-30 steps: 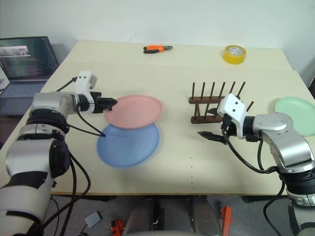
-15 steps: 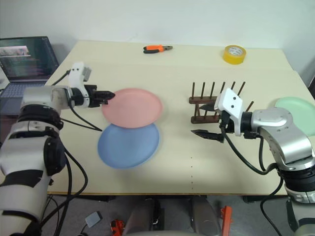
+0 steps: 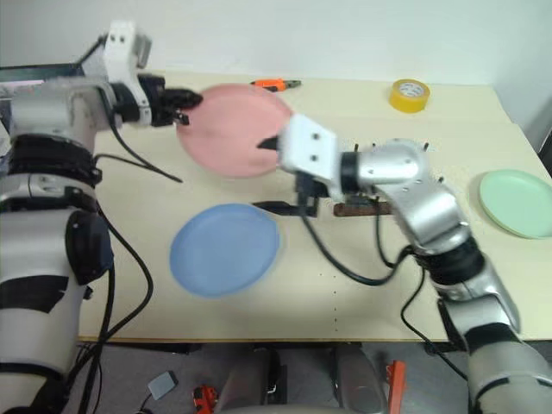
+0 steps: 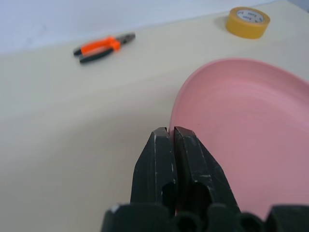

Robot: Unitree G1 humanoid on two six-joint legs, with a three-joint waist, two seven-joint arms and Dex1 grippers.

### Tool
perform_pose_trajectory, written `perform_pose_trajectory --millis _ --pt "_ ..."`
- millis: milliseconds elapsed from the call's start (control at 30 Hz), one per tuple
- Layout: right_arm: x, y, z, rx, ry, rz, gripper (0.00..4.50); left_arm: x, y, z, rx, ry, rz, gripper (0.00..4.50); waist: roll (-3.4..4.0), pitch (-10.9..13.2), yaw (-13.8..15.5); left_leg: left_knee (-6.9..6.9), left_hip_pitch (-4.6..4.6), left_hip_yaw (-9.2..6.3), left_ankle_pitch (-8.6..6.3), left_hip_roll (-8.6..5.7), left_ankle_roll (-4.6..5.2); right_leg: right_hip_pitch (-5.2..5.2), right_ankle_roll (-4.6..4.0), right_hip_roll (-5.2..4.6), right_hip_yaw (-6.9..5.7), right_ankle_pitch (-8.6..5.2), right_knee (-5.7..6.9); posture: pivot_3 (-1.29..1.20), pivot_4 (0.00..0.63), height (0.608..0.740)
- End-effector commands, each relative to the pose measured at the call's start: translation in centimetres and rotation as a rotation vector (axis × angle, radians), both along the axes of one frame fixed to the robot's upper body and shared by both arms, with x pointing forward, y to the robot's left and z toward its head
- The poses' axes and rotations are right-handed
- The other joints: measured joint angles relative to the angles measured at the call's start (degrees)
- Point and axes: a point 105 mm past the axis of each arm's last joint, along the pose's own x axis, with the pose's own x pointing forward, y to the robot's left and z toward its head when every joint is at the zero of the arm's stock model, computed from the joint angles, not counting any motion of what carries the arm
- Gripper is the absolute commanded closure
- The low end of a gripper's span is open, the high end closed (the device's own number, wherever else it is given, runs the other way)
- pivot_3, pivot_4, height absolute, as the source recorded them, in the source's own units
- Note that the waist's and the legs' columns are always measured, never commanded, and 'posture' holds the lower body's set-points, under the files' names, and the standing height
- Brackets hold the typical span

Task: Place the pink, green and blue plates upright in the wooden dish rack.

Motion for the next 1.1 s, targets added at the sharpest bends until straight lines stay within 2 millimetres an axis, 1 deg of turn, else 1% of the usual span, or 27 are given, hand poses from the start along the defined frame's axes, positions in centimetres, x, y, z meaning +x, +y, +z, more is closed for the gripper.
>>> perform_pose_trajectory --millis 33,100,200,367,467,567,600,767,833,967,1100 --pt "1.0 1.6 0.1 -0.004 -0.14 -0.031 0.0 -0.5 -1.8 2.5 0.047 -0.08 -0.038 4.48 0.0 0.0 0.11 0.02 -0.06 0.0 0.0 0.0 0.0 -0.03 -0.01 0.0 0.0 0.01 -0.01 0.0 0.15 0.74" --pt "1.7 2.0 -0.5 -0.019 -0.16 -0.062 0.0 -0.8 -2.4 2.7 0.061 -0.09 -0.052 4.48 0.0 0.0 0.09 0.06 -0.19 -0.03 0.0 0.0 0.0 -0.09 -0.23 -0.02 -0.01 0.15 -0.03 0.0 0.15 0.74" --pt "2.7 2.0 -1.2 -0.048 -0.195 -0.102 0.0 -1.3 -2.9 2.9 0.083 -0.099 -0.064 4.48 0.0 0.0 0.03 0.05 -0.22 -0.03 0.0 0.01 0.01 -0.13 -0.24 -0.02 0.01 0.16 -0.04 0.0 0.15 0.74" --pt "4.0 1.4 -1.4 -0.071 -0.236 -0.153 0.0 -1.5 -2.9 2.8 0.1 -0.104 -0.057 4.48 0.0 0.0 -0.09 0.05 -0.2 -0.08 0.0 0.03 0.0 -0.13 -0.25 0.01 0.03 0.16 0.03 0.0 0.15 0.74" --pt "4.3 1.2 -1.6 -0.083 -0.249 -0.158 0.59 -1.7 -3.1 2.9 0.092 -0.103 -0.068 4.5 0.0 0.0 -0.16 0.05 -0.16 -0.06 0.0 0.03 0.01 -0.12 -0.25 0.02 0.03 0.16 0.06 0.0 0.15 0.74" --pt "4.4 1.1 -1.6 -0.081 -0.254 -0.166 1.59 -1.6 -2.8 2.6 0.103 -0.102 -0.051 4.5 0.0 0.0 -0.15 0.05 -0.16 -0.07 0.0 0.03 0.0 -0.12 -0.25 0.02 0.04 0.16 0.05 0.0 0.15 0.74" --pt "4.4 1.0 -1.6 -0.079 -0.255 -0.168 2.0 -1.6 -2.8 2.6 0.098 -0.101 -0.05 4.5 0.0 0.0 -0.15 0.05 -0.15 -0.06 0.0 0.03 0.0 -0.12 -0.25 0.02 0.04 0.16 0.05 0.0 0.15 0.74" --pt "4.4 0.9 -1.7 -0.088 -0.254 -0.167 3.77 -1.7 -2.9 2.6 0.103 -0.103 -0.054 4.5 0.0 0.0 -0.13 0.05 -0.16 -0.07 0.0 0.03 0.0 -0.12 -0.26 0.02 0.06 0.17 0.04 0.0 0.15 0.74" --pt "4.5 0.9 -1.6 -0.09 -0.258 -0.167 4.42 -1.6 -2.6 2.3 0.111 -0.1 -0.041 4.5 0.0 0.0 -0.12 0.05 -0.16 -0.07 0.0 0.03 0.0 -0.12 -0.26 0.02 0.07 0.17 0.04 0.0 0.15 0.74" --pt "4.4 1.0 -1.5 -0.084 -0.259 -0.161 4.47 -1.3 -2.0 1.9 0.14 -0.101 -0.01 4.5 0.0 0.0 -0.1 0.05 -0.14 -0.07 0.0 0.03 0.01 -0.11 -0.25 0.01 0.07 0.17 0.06 0.0 0.15 0.74" --pt "4.4 1.0 -1.4 -0.079 -0.261 -0.164 4.47 -1.3 -2.2 2.0 0.115 -0.102 -0.015 4.5 0.0 0.0 -0.09 0.05 -0.14 -0.06 0.0 0.03 0.0 -0.11 -0.26 0.01 0.07 0.17 0.05 0.0 0.15 0.74"
